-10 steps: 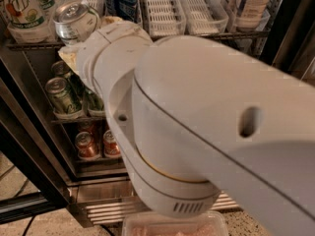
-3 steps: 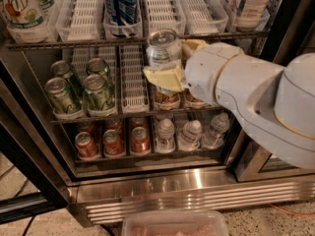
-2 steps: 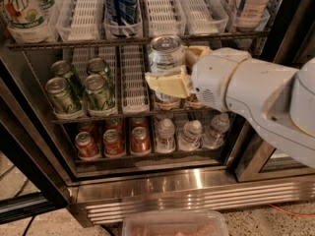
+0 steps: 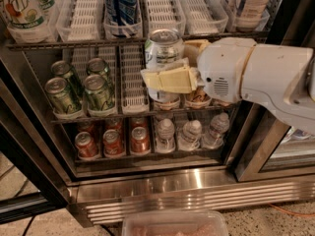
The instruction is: Pick 7up can from top shelf of fridge
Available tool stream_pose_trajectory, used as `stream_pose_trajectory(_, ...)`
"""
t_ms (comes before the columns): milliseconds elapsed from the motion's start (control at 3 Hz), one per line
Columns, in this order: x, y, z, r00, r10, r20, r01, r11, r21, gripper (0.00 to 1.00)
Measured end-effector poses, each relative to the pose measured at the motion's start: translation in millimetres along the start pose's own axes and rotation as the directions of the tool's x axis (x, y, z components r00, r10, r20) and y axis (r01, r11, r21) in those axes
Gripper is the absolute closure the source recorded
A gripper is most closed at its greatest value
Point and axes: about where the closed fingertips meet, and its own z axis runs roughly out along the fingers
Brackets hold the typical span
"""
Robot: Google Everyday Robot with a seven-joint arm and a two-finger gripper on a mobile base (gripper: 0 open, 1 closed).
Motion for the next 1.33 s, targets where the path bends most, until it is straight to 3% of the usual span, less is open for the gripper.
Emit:
stream_pose_trajectory(333,-12.7,13.0,6.1,0.999,0.013,0.035,-0.01,0.9949,-0.1,1.0)
stream_pose_trajectory(667,-19.4,22.3,9.2,0.998,0.011,0.069,-0.004,0.9948,-0.102,1.0)
stream_pose_trajectory(1000,-18.0,22.7,6.5,0.996,0.026,0.091,-0.022,0.9988,-0.044,1.0)
stream_pose_trajectory(1333,-20.1,23.0,7.9,0.995,0.031,0.097,-0.026,0.9985,-0.049,1.0)
